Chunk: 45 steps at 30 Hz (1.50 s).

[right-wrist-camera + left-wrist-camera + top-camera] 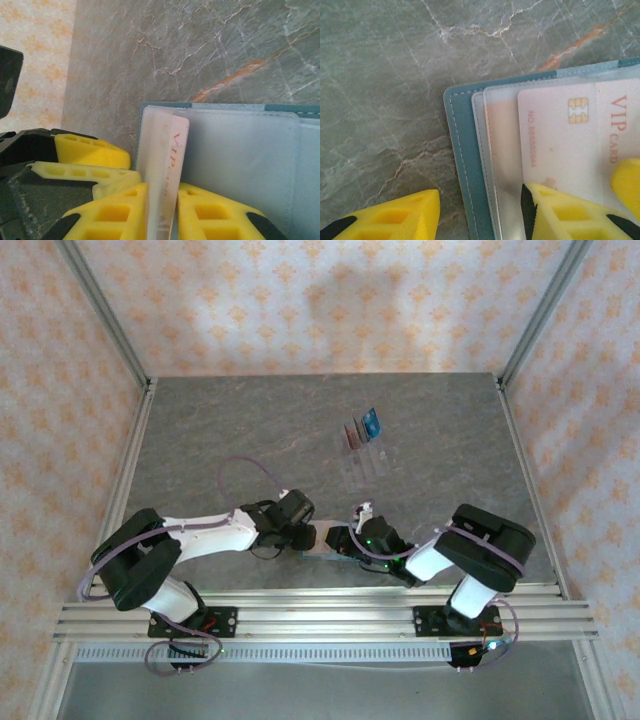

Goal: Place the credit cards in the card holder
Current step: Insert the credit card into the card slot.

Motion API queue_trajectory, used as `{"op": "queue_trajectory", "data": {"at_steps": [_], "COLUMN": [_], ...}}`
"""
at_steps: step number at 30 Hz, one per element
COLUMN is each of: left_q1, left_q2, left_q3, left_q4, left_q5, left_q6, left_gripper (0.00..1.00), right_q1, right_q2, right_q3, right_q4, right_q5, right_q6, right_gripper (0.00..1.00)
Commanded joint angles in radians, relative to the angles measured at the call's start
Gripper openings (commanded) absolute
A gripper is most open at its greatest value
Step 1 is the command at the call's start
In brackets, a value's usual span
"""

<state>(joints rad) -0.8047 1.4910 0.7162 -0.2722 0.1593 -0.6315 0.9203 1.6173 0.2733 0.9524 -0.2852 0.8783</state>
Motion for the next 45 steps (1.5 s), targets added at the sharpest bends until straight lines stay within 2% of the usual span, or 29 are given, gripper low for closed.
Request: {"op": "queue_trajectory", "data": {"at_steps": [1,6,12,19,24,34,45], "left_q1": [0.004,0.028,0.045,0.059,0.064,0.065,0.064], "left_q2": [-0.070,-0.158,-0.158,-0.094,-0.039,0.049,0.048], "left_q3": [0.005,0.014,0.034,0.065,0.066,0.055,-0.014], "left_q4": [-0.065,-0.099,-0.109,-0.080,-0.054,-0.003,0.032], "left_q5": [0.028,0.059,0.074,0.086,0.089,0.110,0.098], "left_q6": [-0.014,-0.017,-0.002,0.011,0.007,0.003,-0.010], "left_gripper": [0.48,0.50,0.47,0.25,0.16,0.15,0.15], "right_q1": [0.005,0.005,0.005,0.004,0.005,0.004,0.005], "right_q2": [-0.056,-0.167,-0.291,-0.246,-0.190,-0.112,-0.040], "right_q3": [0.023,0.079,0.161,0.275,0.312,0.362,0.422], "right_q4": [-0.265,-0.478,-0.718,-0.867,-0.910,-0.918,-0.916], "right_q5": [0.013,0.043,0.077,0.064,0.093,0.066,0.035], "right_q6": [-0.039,-0.074,-0.143,-0.198,-0.202,-0.214,-0.223], "right_gripper": [0.26,0.32,0.31,0.03,0.00,0.00,0.00]}}
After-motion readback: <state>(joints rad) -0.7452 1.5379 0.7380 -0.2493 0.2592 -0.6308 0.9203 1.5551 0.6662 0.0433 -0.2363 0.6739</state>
